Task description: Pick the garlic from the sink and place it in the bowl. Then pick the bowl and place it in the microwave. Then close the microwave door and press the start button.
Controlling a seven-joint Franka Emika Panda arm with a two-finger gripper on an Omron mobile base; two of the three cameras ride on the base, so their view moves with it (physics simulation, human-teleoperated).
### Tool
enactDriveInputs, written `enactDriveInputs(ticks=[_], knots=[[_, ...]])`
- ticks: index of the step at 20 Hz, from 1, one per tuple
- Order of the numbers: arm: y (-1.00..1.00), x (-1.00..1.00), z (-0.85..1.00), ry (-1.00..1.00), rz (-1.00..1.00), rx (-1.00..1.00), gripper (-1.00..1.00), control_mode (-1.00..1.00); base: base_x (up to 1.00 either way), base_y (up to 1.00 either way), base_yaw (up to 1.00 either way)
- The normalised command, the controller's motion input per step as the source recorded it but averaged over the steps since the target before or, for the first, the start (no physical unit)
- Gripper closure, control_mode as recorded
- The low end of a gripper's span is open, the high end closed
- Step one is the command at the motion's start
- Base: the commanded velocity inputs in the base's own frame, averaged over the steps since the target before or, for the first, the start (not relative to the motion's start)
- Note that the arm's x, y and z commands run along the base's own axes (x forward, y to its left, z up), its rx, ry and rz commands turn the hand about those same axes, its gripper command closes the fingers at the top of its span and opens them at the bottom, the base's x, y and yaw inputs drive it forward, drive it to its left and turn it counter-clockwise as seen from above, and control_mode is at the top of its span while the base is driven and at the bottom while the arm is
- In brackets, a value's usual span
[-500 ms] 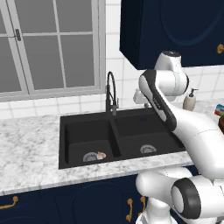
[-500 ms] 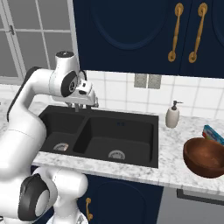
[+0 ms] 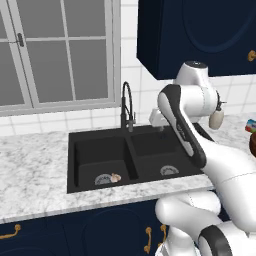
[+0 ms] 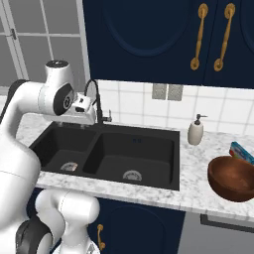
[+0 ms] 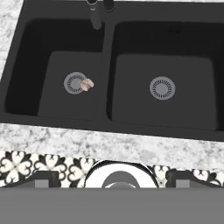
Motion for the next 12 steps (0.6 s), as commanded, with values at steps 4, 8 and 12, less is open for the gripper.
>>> enactDriveInputs(ticks=[4,8,12], knots=[[0.72,-0.28,-0.09,0.0,0.02,0.0,-1.0,-1.0,0.0,0.0,0.0],[0.75,0.0,-0.25,0.0,0.0,0.0,-1.0,-1.0,0.0,0.0,0.0],[0.85,0.02,-0.2,0.02,0.0,0.0,-1.0,-1.0,0.0,0.0,0.0]])
